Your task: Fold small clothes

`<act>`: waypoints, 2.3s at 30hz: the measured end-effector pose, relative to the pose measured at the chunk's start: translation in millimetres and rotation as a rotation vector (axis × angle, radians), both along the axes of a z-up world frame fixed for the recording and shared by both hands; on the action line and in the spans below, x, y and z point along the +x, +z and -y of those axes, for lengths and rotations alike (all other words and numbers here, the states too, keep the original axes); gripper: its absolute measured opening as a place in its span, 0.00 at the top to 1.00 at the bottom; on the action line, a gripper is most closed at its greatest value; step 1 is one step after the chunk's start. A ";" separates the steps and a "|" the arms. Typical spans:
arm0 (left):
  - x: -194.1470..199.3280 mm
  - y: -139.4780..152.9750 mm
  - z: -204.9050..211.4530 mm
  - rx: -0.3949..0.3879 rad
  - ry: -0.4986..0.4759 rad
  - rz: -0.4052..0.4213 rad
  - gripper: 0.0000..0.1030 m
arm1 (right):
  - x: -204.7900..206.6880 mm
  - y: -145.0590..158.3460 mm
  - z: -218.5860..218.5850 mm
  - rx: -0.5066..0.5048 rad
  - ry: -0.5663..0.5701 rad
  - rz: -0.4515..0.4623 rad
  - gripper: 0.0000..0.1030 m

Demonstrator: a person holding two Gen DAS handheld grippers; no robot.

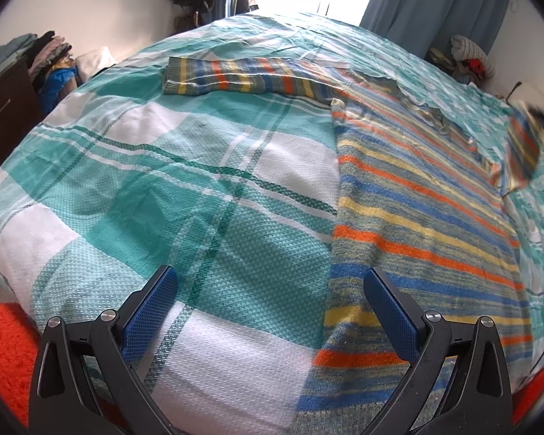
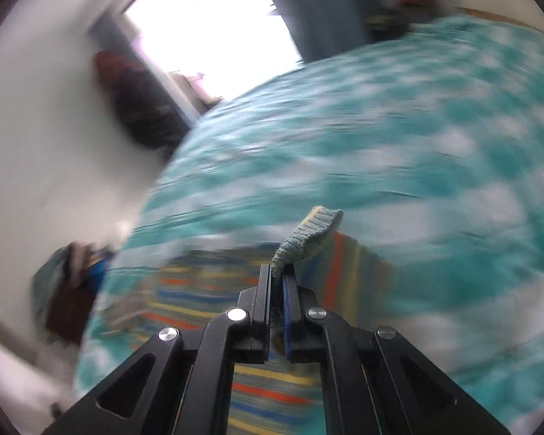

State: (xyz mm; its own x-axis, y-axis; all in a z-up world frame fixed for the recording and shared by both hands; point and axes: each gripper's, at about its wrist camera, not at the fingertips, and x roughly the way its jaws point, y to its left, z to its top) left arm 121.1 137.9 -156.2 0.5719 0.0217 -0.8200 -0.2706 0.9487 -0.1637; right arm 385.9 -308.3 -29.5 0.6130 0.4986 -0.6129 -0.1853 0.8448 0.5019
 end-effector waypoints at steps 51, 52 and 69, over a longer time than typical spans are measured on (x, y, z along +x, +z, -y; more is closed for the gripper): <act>158.6 6.2 -210.8 -0.413 0.336 0.011 0.03 | -204.5 -183.9 46.0 -0.507 -0.219 -0.080 0.00; 166.2 2.1 -220.2 -0.404 0.359 0.006 0.04 | -204.2 -184.2 45.6 -0.509 -0.219 -0.080 0.00; 218.0 10.7 -203.6 -0.237 0.324 -0.051 0.99 | -202.8 -184.4 43.7 -0.523 -0.222 -0.077 0.00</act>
State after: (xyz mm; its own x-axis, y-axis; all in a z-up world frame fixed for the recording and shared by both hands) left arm 339.2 341.6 -145.4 0.5247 0.0011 -0.8513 -0.5633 0.7502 -0.3463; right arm 183.1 -351.9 -213.9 0.6123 -0.0188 -0.7904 0.0453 0.9989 0.0114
